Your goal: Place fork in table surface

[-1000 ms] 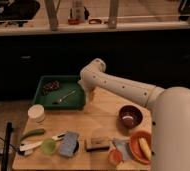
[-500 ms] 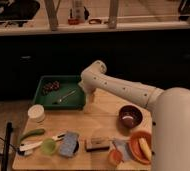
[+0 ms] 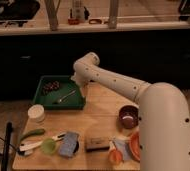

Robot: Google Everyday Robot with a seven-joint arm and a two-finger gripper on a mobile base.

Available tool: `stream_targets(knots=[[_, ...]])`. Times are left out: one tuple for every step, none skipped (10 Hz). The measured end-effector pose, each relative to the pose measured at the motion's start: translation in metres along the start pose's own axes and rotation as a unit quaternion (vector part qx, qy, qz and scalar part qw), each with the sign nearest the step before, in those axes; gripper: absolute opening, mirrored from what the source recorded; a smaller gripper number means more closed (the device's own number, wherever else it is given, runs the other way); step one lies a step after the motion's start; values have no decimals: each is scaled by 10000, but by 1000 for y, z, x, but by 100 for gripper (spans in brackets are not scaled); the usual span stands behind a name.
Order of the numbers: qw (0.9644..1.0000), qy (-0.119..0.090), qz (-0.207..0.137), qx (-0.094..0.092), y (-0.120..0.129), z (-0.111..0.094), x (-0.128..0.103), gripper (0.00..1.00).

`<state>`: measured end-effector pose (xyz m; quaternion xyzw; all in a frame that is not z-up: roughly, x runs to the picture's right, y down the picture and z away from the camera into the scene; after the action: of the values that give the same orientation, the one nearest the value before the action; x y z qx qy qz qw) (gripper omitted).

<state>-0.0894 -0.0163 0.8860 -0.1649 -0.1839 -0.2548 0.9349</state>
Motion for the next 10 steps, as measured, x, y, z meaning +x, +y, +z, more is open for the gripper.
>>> stream_targets(knots=[[10000, -50, -64, -24, -9, 3, -5, 80], [9998, -113, -149, -88, -18, 9, -13, 80], [9995, -173, -219, -151, -24, 15, -21, 80], [9991, -228, -285, -217, -30, 21, -26, 80], [9987, -262, -333, -272, -32, 25, -29, 80], [9983, -299, -378, -317, -34, 28, -32, 80], [9975, -363, -443, -408, -37, 36, -38, 80], [9968, -408, -489, -485, -38, 42, -43, 80], [9962, -442, -511, -554, -38, 48, -45, 80], [9951, -490, -523, -674, -37, 57, -46, 80]])
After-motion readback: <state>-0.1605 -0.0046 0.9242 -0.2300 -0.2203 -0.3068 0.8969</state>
